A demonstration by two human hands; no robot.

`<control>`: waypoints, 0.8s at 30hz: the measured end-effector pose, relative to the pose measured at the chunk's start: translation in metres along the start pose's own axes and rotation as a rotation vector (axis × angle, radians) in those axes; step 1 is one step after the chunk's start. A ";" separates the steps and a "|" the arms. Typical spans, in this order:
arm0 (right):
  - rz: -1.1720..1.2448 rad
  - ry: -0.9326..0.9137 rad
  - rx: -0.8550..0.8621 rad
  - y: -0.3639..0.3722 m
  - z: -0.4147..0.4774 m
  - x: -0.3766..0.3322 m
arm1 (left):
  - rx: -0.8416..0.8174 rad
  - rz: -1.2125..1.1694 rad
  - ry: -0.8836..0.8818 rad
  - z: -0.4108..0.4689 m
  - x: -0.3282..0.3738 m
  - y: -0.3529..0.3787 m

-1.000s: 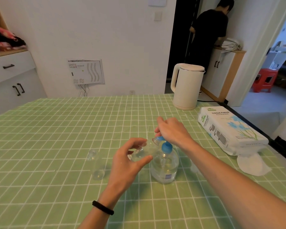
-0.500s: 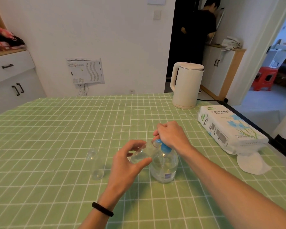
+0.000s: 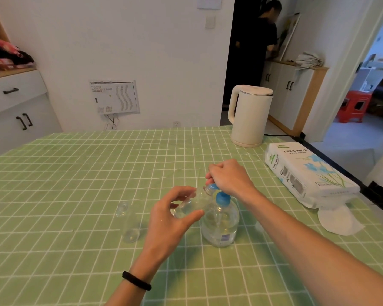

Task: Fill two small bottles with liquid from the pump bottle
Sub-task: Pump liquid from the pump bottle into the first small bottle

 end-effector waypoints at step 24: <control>0.008 -0.063 -0.146 -0.006 0.002 -0.009 | 0.003 -0.013 0.010 0.000 0.001 0.001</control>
Point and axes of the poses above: each hand's wrist, its own z-axis towards the middle knuckle, its own y-axis out of the palm, x = y × z, the point moved 2 cm from there along z, towards the middle knuckle, and after that the axes turned 11 degrees about -x, right-handed, at the moved point
